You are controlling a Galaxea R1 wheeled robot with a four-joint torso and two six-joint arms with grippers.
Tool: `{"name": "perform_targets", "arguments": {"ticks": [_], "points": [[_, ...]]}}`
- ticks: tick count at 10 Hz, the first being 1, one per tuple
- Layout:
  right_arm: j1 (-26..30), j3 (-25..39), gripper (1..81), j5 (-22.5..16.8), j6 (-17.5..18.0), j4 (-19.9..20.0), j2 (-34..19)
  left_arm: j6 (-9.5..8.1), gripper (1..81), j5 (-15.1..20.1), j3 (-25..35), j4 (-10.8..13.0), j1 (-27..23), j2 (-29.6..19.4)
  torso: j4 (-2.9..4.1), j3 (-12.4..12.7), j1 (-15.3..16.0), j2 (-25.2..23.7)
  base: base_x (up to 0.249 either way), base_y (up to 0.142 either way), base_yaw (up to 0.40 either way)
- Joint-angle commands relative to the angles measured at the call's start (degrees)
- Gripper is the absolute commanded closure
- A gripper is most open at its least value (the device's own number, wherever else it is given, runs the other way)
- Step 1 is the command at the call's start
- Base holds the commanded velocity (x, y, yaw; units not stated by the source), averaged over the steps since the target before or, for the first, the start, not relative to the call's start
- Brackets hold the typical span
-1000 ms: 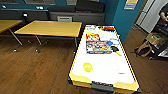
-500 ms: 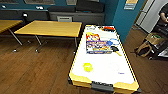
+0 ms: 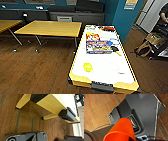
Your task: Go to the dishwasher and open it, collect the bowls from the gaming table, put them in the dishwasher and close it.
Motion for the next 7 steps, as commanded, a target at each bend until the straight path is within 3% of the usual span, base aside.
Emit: {"name": "perform_targets", "arguments": {"ticks": [1,3,7], "points": [[-0.5,-2.1,81.1,-3.2,0.3,-2.5,1.5,-5.80,1.0,12.8,-2.3,-6.8,-13.3,-3.6,0.00,0.0,0.0,0.0,0.000,0.000,0.000],[-0.1,-2.9,81.1,-4.5,0.2,-2.6,2.9,-7.73,1.0,17.8,-5.4,-6.6,-19.2,-2.1,0.00,0.0,0.0,0.0,0.000,0.000,0.000],[0.6,-2.6,81.1,-6.2,0.3,-2.8,3.8,-9.49,1.0,23.4,-13.2,-6.2,-27.9,4.4,0.00,0.0,0.0,0.0,0.000,0.000,0.000]]}}
